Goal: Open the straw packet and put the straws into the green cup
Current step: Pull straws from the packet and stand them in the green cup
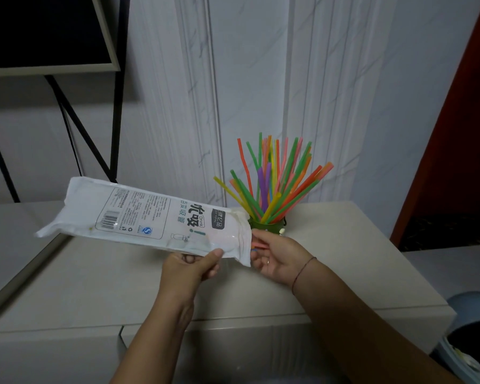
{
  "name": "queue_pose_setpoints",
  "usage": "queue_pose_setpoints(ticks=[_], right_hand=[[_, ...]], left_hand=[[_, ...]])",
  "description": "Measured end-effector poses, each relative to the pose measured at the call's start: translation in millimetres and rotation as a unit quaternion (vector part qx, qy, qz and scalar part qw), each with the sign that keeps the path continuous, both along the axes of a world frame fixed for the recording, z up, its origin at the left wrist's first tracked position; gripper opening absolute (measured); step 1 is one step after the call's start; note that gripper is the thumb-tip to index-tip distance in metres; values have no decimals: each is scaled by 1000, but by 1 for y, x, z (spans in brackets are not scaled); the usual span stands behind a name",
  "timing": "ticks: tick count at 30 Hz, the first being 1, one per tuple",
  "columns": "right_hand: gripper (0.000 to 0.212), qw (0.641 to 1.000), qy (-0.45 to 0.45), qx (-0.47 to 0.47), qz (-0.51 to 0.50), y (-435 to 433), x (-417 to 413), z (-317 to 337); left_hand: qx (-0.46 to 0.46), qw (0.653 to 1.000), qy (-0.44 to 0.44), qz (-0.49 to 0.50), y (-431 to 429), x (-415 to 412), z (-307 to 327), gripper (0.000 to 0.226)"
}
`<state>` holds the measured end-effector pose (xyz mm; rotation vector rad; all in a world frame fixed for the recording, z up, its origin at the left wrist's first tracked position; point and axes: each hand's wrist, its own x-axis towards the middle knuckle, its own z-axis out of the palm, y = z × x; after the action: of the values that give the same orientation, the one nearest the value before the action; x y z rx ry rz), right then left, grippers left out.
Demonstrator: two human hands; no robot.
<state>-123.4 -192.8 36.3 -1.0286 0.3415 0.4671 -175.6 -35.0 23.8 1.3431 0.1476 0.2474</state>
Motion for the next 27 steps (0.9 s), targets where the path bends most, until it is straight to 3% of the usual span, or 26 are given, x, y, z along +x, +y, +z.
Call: queue_pose_setpoints(ticks=[8,14,24,27], right_hand=[[19,998,-63,-5,4,0,-3,2],[12,989,-130,-61,27,-6,-2,5],[15,981,-164,-100,-8,-44,6,25],[15,987,-151,-50,-30,-51,8,27]], left_hand=[[-84,995,58,-10,3,3,1,23],[-190,969,151,-45,4,4,3,8],[-303,941,148,37,8,3,0,15],[-336,929,147,42,6,4,-1,18]])
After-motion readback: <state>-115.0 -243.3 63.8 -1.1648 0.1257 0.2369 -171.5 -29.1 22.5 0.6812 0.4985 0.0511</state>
